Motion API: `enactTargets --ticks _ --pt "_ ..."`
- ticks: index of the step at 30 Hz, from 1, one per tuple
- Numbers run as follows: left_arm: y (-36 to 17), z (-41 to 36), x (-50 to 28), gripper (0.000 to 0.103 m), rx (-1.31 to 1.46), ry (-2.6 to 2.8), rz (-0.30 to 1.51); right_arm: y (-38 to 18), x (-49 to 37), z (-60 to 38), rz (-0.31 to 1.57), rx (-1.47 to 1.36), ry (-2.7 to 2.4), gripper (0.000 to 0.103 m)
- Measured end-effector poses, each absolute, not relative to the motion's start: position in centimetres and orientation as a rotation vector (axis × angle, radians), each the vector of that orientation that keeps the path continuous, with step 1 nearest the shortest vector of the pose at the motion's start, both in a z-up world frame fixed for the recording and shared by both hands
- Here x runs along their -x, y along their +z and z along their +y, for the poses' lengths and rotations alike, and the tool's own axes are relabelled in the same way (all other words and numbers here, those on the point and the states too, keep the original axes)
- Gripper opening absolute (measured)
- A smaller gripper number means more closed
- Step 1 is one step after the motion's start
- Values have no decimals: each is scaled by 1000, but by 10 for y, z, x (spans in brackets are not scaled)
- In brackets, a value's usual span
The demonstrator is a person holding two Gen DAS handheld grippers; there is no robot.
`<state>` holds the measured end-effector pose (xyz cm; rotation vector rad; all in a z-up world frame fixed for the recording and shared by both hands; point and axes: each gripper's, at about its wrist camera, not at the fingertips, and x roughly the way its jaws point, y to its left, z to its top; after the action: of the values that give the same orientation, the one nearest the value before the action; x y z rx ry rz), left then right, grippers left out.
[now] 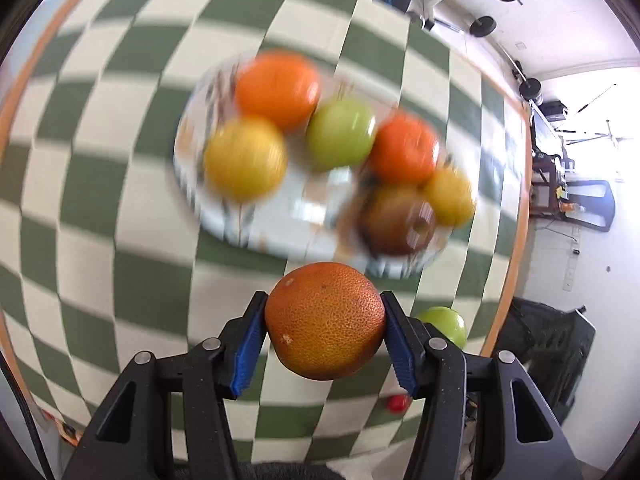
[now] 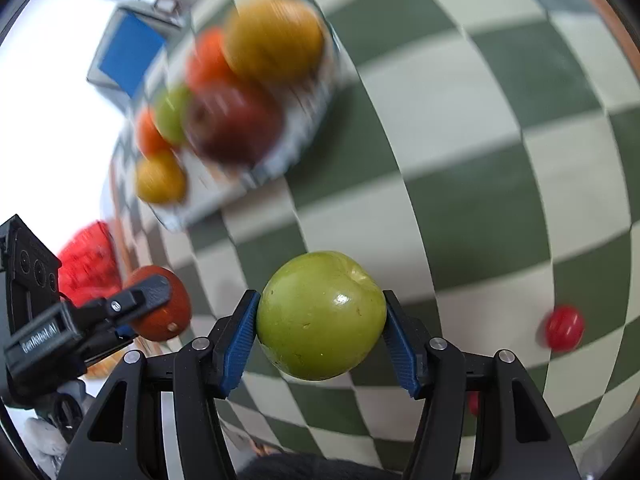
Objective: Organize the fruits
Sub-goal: 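Carry the tangerine and green apple onto the plate and open both tools, then lift both tools away from the plate toward the cherry tomatoes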
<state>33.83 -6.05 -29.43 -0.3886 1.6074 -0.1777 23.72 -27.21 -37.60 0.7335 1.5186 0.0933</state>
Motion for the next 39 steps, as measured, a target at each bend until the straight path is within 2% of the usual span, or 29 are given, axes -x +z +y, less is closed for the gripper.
enactTargets --ticks 7,14,19,23,27,29,39 --pt "-316 -78 -397 53 280 -129 1621 -354 -297 -295 1365 -744 -32 62" --pt "-338 -89 -401 53 229 -125 1655 -362 -327 -292 1360 -652 -84 63" --pt "-342 -94 -400 54 216 -126 1671 -365 -325 -302 1329 -648 -94 63" --pt "-342 -101 -399 61 205 -120 1656 -364 -321 -312 1325 -678 -80 64" --pt "-338 -103 -397 63 177 -114 1640 -360 -312 -321 1323 -711 -63 67" --pt "-335 -104 -395 69 160 -115 1627 -359 -311 -320 1322 -710 -53 68" --pt "-333 -100 -384 70 110 -104 1604 -352 -309 -314 1325 -706 -18 72"
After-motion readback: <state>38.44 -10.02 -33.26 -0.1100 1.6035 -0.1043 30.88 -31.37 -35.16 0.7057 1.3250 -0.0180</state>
